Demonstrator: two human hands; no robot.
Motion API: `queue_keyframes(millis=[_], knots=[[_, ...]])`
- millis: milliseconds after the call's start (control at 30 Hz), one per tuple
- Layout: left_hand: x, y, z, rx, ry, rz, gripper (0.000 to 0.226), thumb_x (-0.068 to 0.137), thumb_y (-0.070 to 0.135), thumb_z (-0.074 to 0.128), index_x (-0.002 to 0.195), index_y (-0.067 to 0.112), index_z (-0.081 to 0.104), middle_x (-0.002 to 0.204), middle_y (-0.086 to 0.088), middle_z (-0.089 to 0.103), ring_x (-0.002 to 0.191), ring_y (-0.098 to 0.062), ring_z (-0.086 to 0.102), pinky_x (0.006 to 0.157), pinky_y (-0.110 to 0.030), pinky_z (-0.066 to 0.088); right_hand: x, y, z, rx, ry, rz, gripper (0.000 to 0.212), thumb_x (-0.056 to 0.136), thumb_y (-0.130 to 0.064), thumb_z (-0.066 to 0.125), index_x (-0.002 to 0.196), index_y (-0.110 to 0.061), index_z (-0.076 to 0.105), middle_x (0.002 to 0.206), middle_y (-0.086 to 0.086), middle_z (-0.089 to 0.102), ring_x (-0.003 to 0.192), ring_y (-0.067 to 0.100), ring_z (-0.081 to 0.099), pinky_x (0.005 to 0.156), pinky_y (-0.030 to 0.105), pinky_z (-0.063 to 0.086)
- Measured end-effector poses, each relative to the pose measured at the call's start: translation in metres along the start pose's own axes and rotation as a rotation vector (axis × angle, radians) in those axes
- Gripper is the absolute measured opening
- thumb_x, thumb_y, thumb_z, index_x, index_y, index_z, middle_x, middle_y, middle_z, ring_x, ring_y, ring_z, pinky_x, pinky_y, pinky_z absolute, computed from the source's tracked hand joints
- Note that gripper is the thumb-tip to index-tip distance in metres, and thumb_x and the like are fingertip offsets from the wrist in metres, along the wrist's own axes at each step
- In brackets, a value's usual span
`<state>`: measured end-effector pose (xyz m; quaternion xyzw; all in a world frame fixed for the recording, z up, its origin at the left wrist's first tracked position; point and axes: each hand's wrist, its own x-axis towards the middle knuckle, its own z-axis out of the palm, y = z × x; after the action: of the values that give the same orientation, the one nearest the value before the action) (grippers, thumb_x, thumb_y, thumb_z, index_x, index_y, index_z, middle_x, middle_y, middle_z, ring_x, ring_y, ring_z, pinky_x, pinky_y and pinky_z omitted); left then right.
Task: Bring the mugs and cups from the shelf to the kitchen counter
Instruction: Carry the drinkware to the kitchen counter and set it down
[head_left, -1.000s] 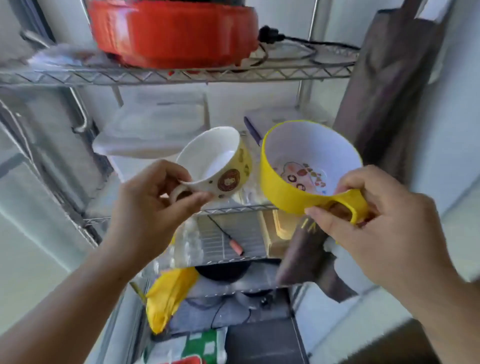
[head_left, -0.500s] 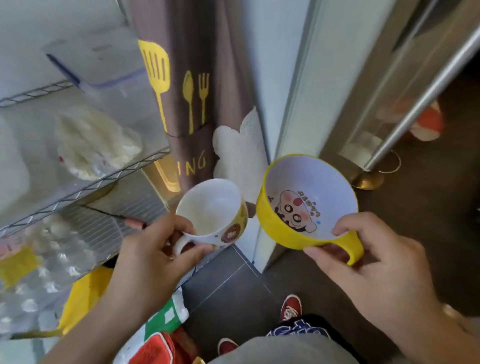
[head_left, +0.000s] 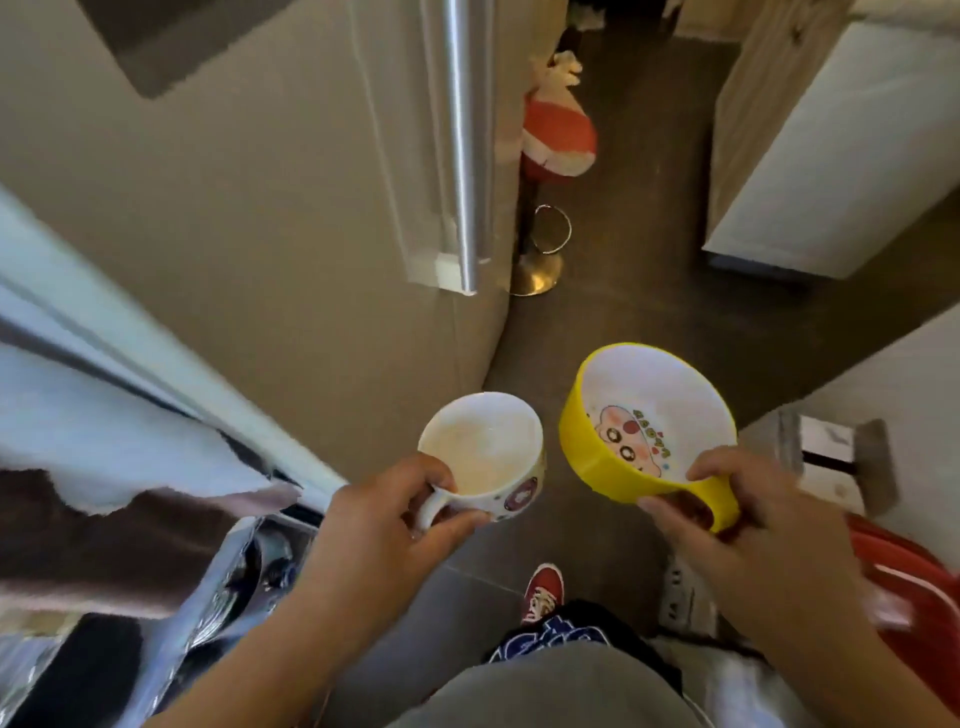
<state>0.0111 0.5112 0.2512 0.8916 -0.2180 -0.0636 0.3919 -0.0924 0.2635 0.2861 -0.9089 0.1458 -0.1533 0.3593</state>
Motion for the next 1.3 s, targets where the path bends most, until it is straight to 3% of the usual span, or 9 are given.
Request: queue_keyframes(millis=[100, 233, 367, 533, 700, 800, 967, 1167, 1300], knots=[[0.047, 0.018, 0.029, 0.0, -0.057, 0.041, 0.039, 0.067, 0.034, 0.083, 0.077, 0.052, 0.051, 0.085, 0.045, 0.058, 0.073, 0.01, 0.059, 0.06, -0.003, 0.044, 0.019, 0.04, -0.014, -0.02, 0.064, 0.067, 0.031, 0.063, -0.056, 0.062, 0.082, -0.034, 0.05, 0.069, -0.03, 0.05, 0.058, -0.008, 0.058, 0.05, -0.001, 0.042], [0.106, 0.043, 0.066, -0.017, -0.092, 0.083, 0.019, 0.065, 0.056, 0.066, 0.078, 0.052, 0.052, 0.08, 0.044, 0.059, 0.077, 0.013, 0.06, 0.056, 0.0, 0.043, 0.046, 0.094, -0.03, -0.041, 0.072, 0.146, 0.035, 0.063, -0.059, 0.06, 0.085, -0.033, 0.051, 0.076, -0.028, 0.053, 0.06, -0.007, 0.058, 0.043, 0.005, 0.046], [0.15, 0.054, 0.092, 0.024, -0.099, 0.092, 0.022, 0.065, 0.047, 0.071, 0.075, 0.049, 0.052, 0.072, 0.037, 0.061, 0.074, 0.012, 0.06, 0.054, 0.0, 0.041, 0.077, 0.138, -0.045, -0.079, 0.067, 0.226, 0.037, 0.063, -0.062, 0.057, 0.09, -0.038, 0.049, 0.085, -0.015, 0.06, 0.064, 0.001, 0.061, 0.04, 0.006, 0.042], [0.198, 0.049, 0.118, 0.093, -0.129, 0.055, 0.021, 0.066, 0.047, 0.072, 0.074, 0.043, 0.053, 0.064, 0.024, 0.061, 0.077, 0.008, 0.062, 0.049, -0.005, 0.045, 0.131, 0.18, -0.054, -0.111, 0.09, 0.259, 0.038, 0.065, -0.067, 0.052, 0.091, -0.041, 0.044, 0.089, -0.019, 0.056, 0.062, -0.01, 0.053, 0.037, 0.005, 0.041], [0.254, 0.049, 0.149, 0.134, -0.187, 0.052, 0.026, 0.071, 0.041, 0.076, 0.074, 0.043, 0.051, 0.065, 0.02, 0.06, 0.073, 0.004, 0.062, 0.05, -0.008, 0.042, 0.191, 0.22, -0.052, -0.106, 0.113, 0.333, 0.046, 0.065, -0.07, 0.049, 0.098, -0.038, 0.048, 0.099, -0.009, 0.067, 0.072, 0.009, 0.064, 0.054, 0.022, 0.056], [0.304, 0.053, 0.171, 0.123, -0.221, 0.075, 0.03, 0.072, 0.034, 0.079, 0.074, 0.044, 0.05, 0.066, 0.021, 0.059, 0.079, 0.006, 0.061, 0.05, -0.008, 0.047, 0.237, 0.247, -0.049, -0.121, 0.111, 0.369, 0.045, 0.065, -0.068, 0.053, 0.1, -0.039, 0.047, 0.106, -0.003, 0.07, 0.079, 0.012, 0.066, 0.058, 0.02, 0.055], [0.412, 0.065, 0.21, 0.056, -0.254, 0.1, 0.018, 0.068, 0.053, 0.062, 0.078, 0.044, 0.049, 0.071, 0.029, 0.054, 0.062, -0.002, 0.061, 0.053, -0.006, 0.043, 0.327, 0.284, -0.05, -0.12, 0.09, 0.453, 0.053, 0.065, -0.066, 0.055, 0.107, -0.034, 0.05, 0.111, -0.001, 0.069, 0.084, 0.017, 0.068, 0.068, 0.035, 0.062], [0.544, 0.091, 0.258, -0.001, -0.29, 0.188, 0.024, 0.069, 0.057, 0.061, 0.085, 0.043, 0.052, 0.078, 0.036, 0.052, 0.075, 0.009, 0.062, 0.051, -0.002, 0.046, 0.399, 0.319, -0.076, -0.097, 0.11, 0.578, 0.043, 0.066, -0.051, 0.063, 0.1, -0.028, 0.051, 0.104, 0.004, 0.071, 0.072, 0.007, 0.06, 0.056, 0.009, 0.043], [0.617, 0.119, 0.295, -0.026, -0.349, 0.234, 0.022, 0.07, 0.056, 0.064, 0.084, 0.044, 0.051, 0.08, 0.039, 0.05, 0.08, 0.016, 0.059, 0.054, 0.005, 0.041, 0.419, 0.343, -0.097, -0.085, 0.118, 0.682, 0.041, 0.065, -0.05, 0.063, 0.097, -0.028, 0.05, 0.097, 0.002, 0.071, 0.065, 0.006, 0.058, 0.054, 0.009, 0.04]])
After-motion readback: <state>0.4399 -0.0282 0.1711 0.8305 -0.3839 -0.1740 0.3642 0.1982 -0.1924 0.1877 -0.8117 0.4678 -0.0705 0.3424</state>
